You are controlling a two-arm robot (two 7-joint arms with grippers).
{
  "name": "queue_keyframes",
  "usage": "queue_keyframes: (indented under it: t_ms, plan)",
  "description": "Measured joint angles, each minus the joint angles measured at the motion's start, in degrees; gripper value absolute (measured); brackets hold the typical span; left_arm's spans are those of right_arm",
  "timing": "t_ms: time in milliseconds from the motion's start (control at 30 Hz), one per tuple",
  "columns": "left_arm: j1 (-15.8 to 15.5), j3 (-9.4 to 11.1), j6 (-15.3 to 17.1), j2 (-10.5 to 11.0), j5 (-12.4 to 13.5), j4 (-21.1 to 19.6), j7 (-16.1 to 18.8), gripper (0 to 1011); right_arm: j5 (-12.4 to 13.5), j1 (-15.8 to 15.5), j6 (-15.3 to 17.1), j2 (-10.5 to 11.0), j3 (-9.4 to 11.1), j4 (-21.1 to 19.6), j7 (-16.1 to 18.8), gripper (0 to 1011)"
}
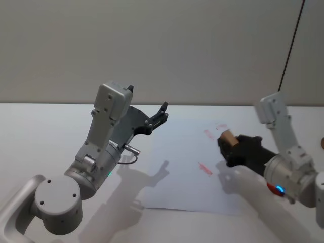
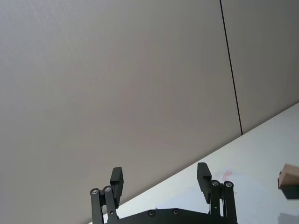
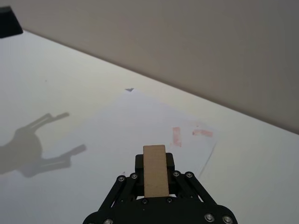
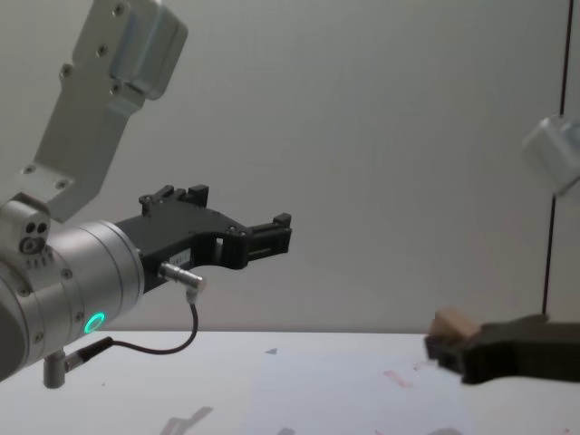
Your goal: Use the one hand to pick up the stamp and affix it onto the A4 paper.
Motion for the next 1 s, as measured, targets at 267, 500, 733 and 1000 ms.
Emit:
queue_keyframes:
  t_ms: [267, 500, 733, 1000]
  plan:
    - [0.00, 0.00, 0.00, 0.00, 0.00, 0.00, 0.00, 1003, -3.54, 2.22, 3.12, -1.41, -1.55, 3.58, 2.88, 221]
    - [0.00, 0.00, 0.00, 0.00, 0.00, 0.00, 0.00, 1003, -7.71, 3.78, 5.15, -2.35, -2.96, 6.75, 4.36, 220]
    - [0.00, 0.00, 0.00, 0.00, 0.00, 0.00, 0.00, 1003, -9.70, 4.40, 6.34, -2.92, -3.85, 8.59, 4.87, 220]
    - [0.00, 0.00, 0.00, 0.00, 0.00, 0.00, 0.00, 1003, -10.28, 4.70, 7.22, -3.39, -4.24, 9.41, 4.66, 221]
